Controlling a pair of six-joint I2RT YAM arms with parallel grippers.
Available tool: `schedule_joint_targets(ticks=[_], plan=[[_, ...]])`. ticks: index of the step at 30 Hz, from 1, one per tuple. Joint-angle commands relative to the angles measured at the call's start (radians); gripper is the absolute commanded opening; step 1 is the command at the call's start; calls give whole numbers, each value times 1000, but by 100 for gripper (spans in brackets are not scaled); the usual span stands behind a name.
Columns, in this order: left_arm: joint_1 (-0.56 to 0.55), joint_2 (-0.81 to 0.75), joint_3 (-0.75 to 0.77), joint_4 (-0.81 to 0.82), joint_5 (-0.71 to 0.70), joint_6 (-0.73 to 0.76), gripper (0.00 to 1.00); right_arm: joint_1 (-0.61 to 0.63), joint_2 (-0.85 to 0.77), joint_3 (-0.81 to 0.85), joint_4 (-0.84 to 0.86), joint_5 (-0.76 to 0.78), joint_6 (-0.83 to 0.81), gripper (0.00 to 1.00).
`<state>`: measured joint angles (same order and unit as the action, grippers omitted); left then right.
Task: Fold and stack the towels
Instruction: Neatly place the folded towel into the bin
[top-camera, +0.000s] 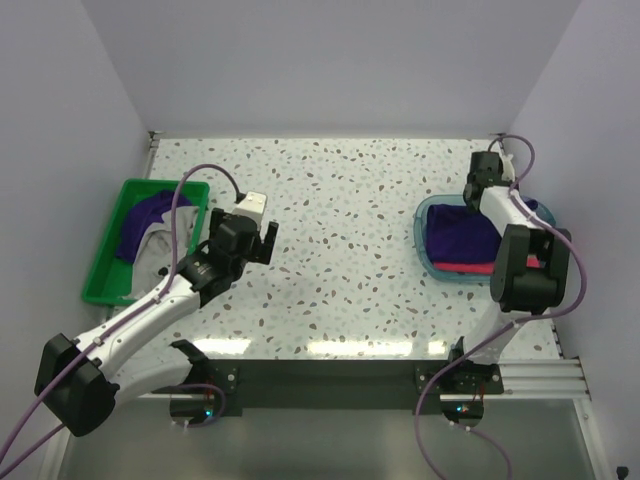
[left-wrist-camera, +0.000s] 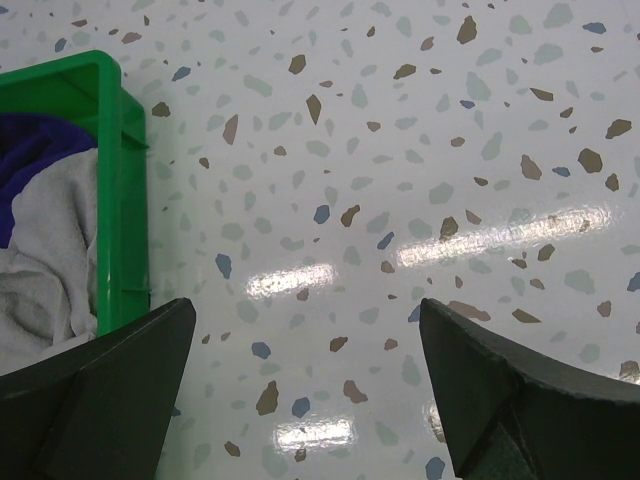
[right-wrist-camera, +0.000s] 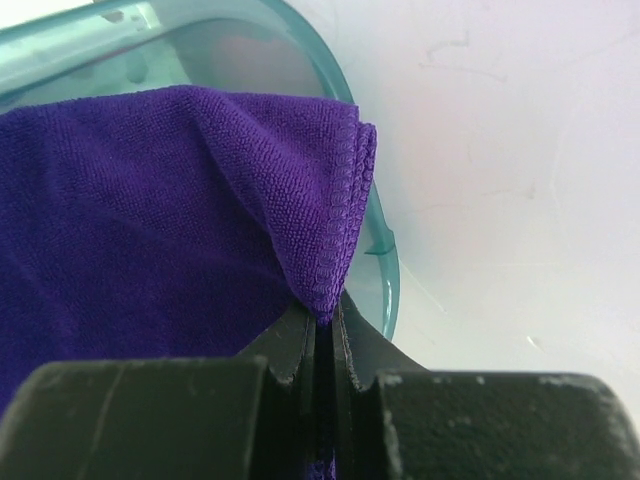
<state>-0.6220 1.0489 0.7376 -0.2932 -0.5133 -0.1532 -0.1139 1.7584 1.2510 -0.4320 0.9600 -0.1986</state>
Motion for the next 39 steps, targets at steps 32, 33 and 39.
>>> schedule_joint_targets(ticks=[32, 33, 39], plan=[[2, 120, 69, -7, 76, -49, 100, -21, -33, 24, -109, -989, 521, 42], [2, 123, 74, -12, 78, -51, 100, -17, -25, 13, -106, -1007, 528, 42], [2, 126, 85, -34, 88, -69, 100, 80, 13, -50, -143, -985, 576, 42]])
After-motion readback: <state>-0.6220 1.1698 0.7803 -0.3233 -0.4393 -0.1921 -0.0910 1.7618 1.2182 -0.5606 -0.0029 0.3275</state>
